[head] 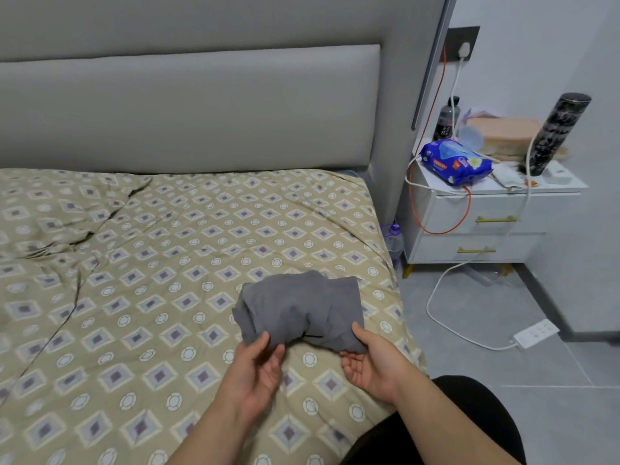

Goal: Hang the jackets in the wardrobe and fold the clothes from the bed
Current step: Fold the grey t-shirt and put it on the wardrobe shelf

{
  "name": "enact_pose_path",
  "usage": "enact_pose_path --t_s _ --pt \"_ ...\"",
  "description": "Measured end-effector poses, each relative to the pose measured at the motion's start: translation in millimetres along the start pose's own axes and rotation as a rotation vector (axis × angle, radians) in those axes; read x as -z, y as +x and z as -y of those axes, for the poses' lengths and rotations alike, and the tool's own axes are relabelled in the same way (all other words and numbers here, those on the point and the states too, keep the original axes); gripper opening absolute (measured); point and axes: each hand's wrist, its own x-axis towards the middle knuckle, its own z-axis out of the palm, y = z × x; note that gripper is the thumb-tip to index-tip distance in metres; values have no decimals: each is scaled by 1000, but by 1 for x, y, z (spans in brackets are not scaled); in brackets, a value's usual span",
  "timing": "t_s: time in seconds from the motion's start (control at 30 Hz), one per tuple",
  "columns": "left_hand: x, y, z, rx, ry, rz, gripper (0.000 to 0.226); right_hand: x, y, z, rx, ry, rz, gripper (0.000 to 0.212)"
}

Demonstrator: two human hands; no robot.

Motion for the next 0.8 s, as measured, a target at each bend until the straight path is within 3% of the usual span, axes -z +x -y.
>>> enact_pose_path --t_s 0.07,0.13,0.23,0.47,0.63,0.8 --pt "-6 0 1 -94 115 -90 52 1 -4 -1 8 -24 -6 38" --pt "-8 2 1 -116 220 -126 39 3 -3 -2 -2 -56 -12 33" --pt "-11 1 -1 -112 284 -120 37 2 -5 -2 -34 -104 -25 35" --pt "-7 -4 6 131 286 -6 36 3 -9 -3 -118 -140 -32 45" --pt "-5 9 -1 -19 218 -189 29 8 -14 4 104 -14 -204 18" --pt "16 9 -5 4 602 -358 31 10 -24 0 76 -143 -380 5"
